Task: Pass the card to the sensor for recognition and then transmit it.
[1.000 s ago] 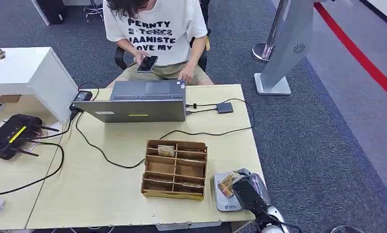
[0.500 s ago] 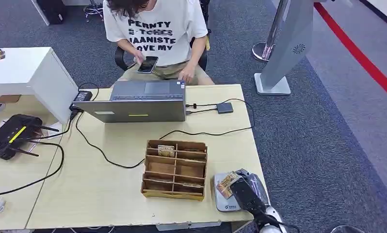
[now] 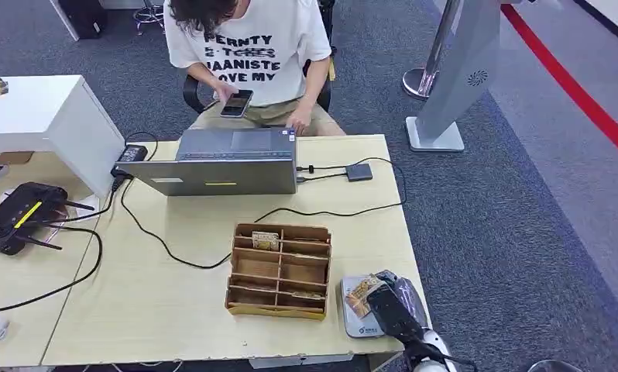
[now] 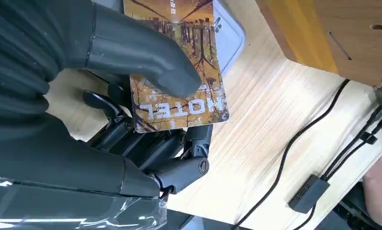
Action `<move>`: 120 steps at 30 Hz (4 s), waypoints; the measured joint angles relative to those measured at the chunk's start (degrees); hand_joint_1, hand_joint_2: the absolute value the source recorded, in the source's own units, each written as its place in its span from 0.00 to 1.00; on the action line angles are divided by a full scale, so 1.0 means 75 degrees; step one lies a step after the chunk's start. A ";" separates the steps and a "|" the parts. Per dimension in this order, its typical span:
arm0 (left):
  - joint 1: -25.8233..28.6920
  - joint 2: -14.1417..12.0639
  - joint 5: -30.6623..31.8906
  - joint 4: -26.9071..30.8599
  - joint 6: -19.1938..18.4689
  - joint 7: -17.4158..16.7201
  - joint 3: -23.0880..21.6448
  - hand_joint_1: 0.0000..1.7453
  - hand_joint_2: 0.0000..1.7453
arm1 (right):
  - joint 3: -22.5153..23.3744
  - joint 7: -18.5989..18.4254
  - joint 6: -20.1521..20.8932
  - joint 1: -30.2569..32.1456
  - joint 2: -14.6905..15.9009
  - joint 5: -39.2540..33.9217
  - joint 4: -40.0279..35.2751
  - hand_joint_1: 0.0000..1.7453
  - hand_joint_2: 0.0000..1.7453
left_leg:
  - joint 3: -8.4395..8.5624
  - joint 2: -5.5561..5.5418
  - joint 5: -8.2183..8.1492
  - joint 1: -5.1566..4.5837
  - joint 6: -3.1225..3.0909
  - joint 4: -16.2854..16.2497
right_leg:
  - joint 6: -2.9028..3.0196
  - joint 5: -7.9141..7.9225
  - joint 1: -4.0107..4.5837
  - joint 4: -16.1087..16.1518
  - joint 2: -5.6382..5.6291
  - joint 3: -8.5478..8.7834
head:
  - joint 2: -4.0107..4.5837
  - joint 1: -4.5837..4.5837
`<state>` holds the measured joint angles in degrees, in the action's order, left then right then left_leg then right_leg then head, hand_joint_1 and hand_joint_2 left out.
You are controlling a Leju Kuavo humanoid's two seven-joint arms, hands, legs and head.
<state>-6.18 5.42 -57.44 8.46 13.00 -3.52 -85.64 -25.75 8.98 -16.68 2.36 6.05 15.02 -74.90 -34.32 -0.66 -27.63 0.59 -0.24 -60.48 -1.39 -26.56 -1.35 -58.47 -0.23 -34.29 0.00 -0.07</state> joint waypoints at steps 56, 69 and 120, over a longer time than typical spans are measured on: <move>0.0000 0.0015 -0.0084 0.0000 0.0012 0.0169 0.0000 0.00 0.00 | -0.0012 0.1303 -0.1801 0.0155 -0.0172 0.1548 -0.3550 1.00 1.00 | -0.0002 -0.0001 0.0001 0.0000 0.0000 0.0000 | 0.0000 0.0000 0.0000 -0.0001 0.0001 0.0000 | 0.0000 0.0000; -0.0087 0.0041 0.0644 0.0000 -0.0370 0.0099 -0.0187 0.00 0.00 | -0.0816 -0.0096 -0.1886 -0.2327 -0.0300 0.5186 -0.2747 1.00 1.00 | 0.0001 0.0015 0.0024 0.0001 -0.0001 0.0000 | 0.0001 0.0019 0.0000 -0.0011 -0.0016 -0.0003 | 0.0000 0.0003; -0.0556 0.0041 0.2104 0.0000 -0.1081 -0.0262 -0.0277 0.00 0.00 | -0.1399 -0.1264 -0.2454 -0.6284 -0.1419 0.9200 0.3247 1.00 1.00 | -0.0009 0.0008 0.0046 0.0001 0.0005 0.0000 | 0.0004 0.0036 0.0000 -0.0012 -0.0012 -0.0015 | 0.0000 0.0003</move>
<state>-10.34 5.73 -41.66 8.46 4.90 -5.49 -87.71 -36.24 -0.50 -35.08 -44.77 -4.59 84.02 -50.55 -34.39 -0.60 -27.29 0.60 -0.20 -60.48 -1.36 -26.29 -1.35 -58.56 -0.32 -34.40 0.00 -0.04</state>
